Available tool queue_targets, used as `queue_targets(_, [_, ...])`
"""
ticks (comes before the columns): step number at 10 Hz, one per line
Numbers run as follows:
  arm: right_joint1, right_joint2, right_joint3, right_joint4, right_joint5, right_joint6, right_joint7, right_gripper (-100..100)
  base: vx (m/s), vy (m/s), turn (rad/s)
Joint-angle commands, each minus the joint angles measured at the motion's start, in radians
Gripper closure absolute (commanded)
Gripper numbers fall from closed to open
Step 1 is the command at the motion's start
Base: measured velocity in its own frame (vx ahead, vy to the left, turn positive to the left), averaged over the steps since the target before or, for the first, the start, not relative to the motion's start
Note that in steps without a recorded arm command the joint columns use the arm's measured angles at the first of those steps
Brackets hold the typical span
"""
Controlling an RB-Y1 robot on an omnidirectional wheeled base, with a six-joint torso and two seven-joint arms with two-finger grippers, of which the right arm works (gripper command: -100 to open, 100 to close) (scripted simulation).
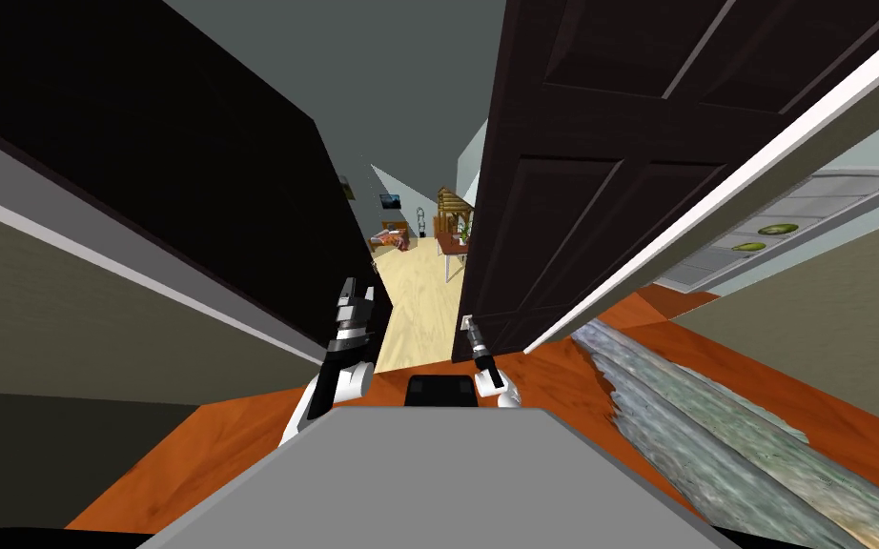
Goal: Push the door open
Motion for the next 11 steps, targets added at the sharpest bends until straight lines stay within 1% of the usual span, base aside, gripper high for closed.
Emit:
queue_targets(1, [-0.009, -0.008, -0.017, 0.005, -0.006, -0.003, 0.002, 100, 0.145, 0.066, -0.044])
queue_targets(5, [-0.015, -0.013, -0.052, 0.014, -0.019, -0.004, 0.012, 100, 0.172, 0.069, -0.036])
queue_targets(6, [-0.015, -0.013, -0.052, 0.014, -0.019, -0.004, 0.012, 100, 0.138, 0.043, -0.029])
queue_targets(8, [-0.020, -0.016, -0.080, 0.022, -0.028, -0.005, 0.020, 100, 0.170, 0.058, -0.046])
queue_targets(9, [-0.021, -0.016, -0.086, 0.024, -0.030, -0.005, 0.022, 100, 0.163, 0.065, -0.046])
queue_targets(11, [-0.026, -0.017, -0.111, 0.030, -0.039, -0.006, 0.030, 100, 0.155, 0.076, -0.040])
